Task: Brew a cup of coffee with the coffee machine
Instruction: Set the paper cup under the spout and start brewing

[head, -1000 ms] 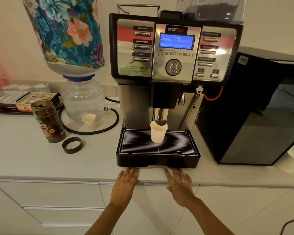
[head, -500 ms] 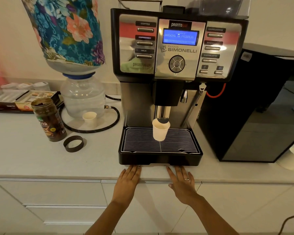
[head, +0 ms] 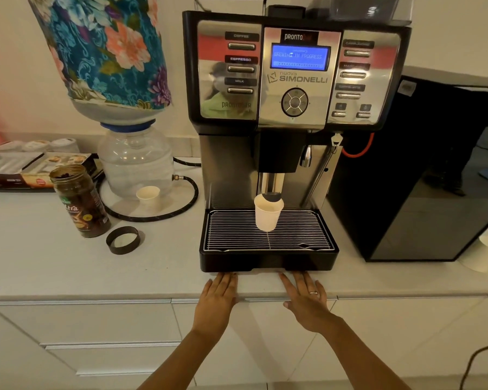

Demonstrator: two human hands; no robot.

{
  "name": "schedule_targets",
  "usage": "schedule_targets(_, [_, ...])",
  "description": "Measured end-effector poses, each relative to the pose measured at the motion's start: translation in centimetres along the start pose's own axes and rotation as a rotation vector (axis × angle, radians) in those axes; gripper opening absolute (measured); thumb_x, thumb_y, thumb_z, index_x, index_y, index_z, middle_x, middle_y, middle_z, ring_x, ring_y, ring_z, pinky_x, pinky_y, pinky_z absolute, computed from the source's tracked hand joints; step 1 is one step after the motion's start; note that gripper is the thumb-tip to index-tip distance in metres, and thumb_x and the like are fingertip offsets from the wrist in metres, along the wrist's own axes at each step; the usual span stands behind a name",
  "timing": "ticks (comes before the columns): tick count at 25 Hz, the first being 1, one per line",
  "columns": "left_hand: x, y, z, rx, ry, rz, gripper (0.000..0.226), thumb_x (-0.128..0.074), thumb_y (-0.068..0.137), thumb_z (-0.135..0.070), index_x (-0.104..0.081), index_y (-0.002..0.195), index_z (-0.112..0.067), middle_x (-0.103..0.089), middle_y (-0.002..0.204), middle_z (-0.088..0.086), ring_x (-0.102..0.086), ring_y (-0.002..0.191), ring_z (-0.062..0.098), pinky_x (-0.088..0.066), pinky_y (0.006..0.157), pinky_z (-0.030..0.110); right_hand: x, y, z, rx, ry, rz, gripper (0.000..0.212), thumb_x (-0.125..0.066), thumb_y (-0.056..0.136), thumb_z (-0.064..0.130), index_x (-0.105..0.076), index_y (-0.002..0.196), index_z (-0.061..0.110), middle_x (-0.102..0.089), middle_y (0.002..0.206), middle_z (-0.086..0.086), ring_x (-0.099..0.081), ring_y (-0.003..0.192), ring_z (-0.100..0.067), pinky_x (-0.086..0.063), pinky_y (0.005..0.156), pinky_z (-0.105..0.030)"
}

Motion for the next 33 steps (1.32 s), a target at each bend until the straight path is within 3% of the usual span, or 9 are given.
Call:
schedule_targets(5, [-0.4, 0.0, 0.4, -0.001, 0.018, 0.0, 0.064, -0.079, 0.072, -0.035, -0.059, 0.128, -0.012, -0.058, 0.133, 0.008, -0.055, 0.121, 0.027, -0.043, 0.095, 0.041, 0.3, 0.0, 0.4, -0.017, 0.01, 0.011, 0.074, -0.039, 0.096, 0.046, 0.012, 0.147, 0.033, 0.005, 0.157, -0.005, 0.007, 0.144, -0.028, 0.002, 0.114, -0.049])
schedule_targets(9, [-0.9, 0.0, 0.5, -0.019, 0.04, 0.0, 0.053, -0.043, 0.089, -0.044, -0.058, 0.129, -0.011, -0.058, 0.133, 0.008, -0.055, 0.121, 0.027, -0.043, 0.095, 0.042, 0.3, 0.0, 0.3, -0.025, 0.008, 0.024, 0.075, -0.039, 0.095, 0.047, 0.013, 0.147, 0.033, 0.005, 0.157, -0.005, 0.008, 0.144, -0.028, 0.001, 0.114, -0.049])
schedule_targets(13, [-0.9, 0.1, 0.3, -0.008, -0.002, 0.036, 0.069, -0.076, 0.071, -0.044, -0.058, 0.129, -0.011, -0.058, 0.133, 0.009, -0.055, 0.121, 0.028, -0.044, 0.095, 0.045, 0.3, 0.1, 0.3, -0.033, 0.017, 0.053, 0.075, -0.04, 0.095, 0.047, 0.014, 0.147, 0.033, 0.006, 0.157, -0.004, 0.008, 0.144, -0.027, 0.002, 0.114, -0.048])
schedule_targets(16, [-0.4, 0.0, 0.0, 0.0, -0.025, 0.059, 0.079, -0.081, 0.064, -0.046, -0.057, 0.13, -0.011, -0.057, 0.133, 0.009, -0.055, 0.121, 0.028, -0.046, 0.094, 0.044, 0.2, 0.1, 0.1, -0.023, 0.024, 0.082, 0.075, -0.039, 0.095, 0.046, 0.015, 0.146, 0.034, 0.008, 0.158, -0.004, 0.01, 0.144, -0.027, 0.004, 0.113, -0.049])
schedule_targets(26, [0.3, -0.3, -0.4, 0.014, -0.004, 0.165, 0.087, -0.07, 0.071, -0.056, -0.039, 0.14, -0.012, -0.049, 0.142, 0.008, -0.048, 0.128, 0.029, -0.042, 0.098, 0.043, 0.7, 0.1, -0.1, 0.025, 0.045, 0.146, 0.075, -0.035, 0.096, 0.048, 0.019, 0.145, 0.034, 0.015, 0.157, -0.003, 0.015, 0.143, -0.027, 0.005, 0.113, -0.049])
schedule_targets(31, [0.1, -0.7, -0.4, 0.047, 0.111, 0.233, 0.083, -0.032, 0.083, -0.069, -0.04, 0.141, -0.009, -0.048, 0.143, 0.01, -0.045, 0.131, 0.03, -0.044, 0.099, 0.047, 0.9, -0.1, -0.1, 0.045, 0.04, 0.147, 0.074, -0.035, 0.096, 0.048, 0.018, 0.146, 0.031, 0.018, 0.156, -0.005, 0.016, 0.143, -0.027, 0.004, 0.113, -0.05])
schedule_targets(33, [-0.1, -0.7, -0.6, 0.047, 0.141, 0.249, 0.086, -0.038, 0.081, -0.069, -0.043, 0.14, -0.008, -0.048, 0.143, 0.011, -0.045, 0.131, 0.031, -0.044, 0.099, 0.049, 0.8, -0.1, 0.0, 0.041, 0.034, 0.146, 0.075, -0.034, 0.096, 0.049, 0.019, 0.146, 0.03, 0.018, 0.156, -0.006, 0.016, 0.143, -0.028, 0.004, 0.113, -0.05])
Point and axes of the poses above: each hand's wrist, its own y-axis towards the middle knuckle, its own x-axis out of the back of the hand, z = x × y, the point moved 4 cm from there along y, towards the middle knuckle
